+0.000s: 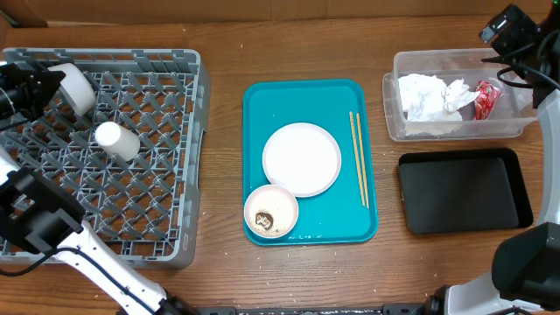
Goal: Sort waste into correct bins and load items into the dishwasher
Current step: 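Lift the saucer and carry it toward the dish rack, then lower the saucer into the rack and open the left gripper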
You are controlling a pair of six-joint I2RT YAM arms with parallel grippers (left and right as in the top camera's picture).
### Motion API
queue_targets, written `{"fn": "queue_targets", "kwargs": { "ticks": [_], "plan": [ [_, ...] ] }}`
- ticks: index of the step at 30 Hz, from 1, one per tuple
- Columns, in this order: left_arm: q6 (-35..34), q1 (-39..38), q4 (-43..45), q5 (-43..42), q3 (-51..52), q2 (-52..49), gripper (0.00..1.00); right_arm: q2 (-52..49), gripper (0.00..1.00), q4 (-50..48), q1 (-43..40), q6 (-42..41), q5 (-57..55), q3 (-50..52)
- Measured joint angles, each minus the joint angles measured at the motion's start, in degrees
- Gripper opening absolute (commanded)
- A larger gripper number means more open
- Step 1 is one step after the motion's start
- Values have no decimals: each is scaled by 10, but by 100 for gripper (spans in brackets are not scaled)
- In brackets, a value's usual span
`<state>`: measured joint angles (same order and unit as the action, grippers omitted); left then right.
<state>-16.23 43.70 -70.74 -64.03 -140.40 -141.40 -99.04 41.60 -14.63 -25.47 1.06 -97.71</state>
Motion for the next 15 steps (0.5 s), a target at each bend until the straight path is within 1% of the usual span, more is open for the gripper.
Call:
{"fn": "queue_targets", "kwargs": {
  "ticks": [6,15],
  "plan": [
    [15,2,30,-37,2,-1,4,0,100,0,0,0,0,0],
    [17,2,29,-54,2,-2,4,0,100,0,0,0,0,0]
  ]
}}
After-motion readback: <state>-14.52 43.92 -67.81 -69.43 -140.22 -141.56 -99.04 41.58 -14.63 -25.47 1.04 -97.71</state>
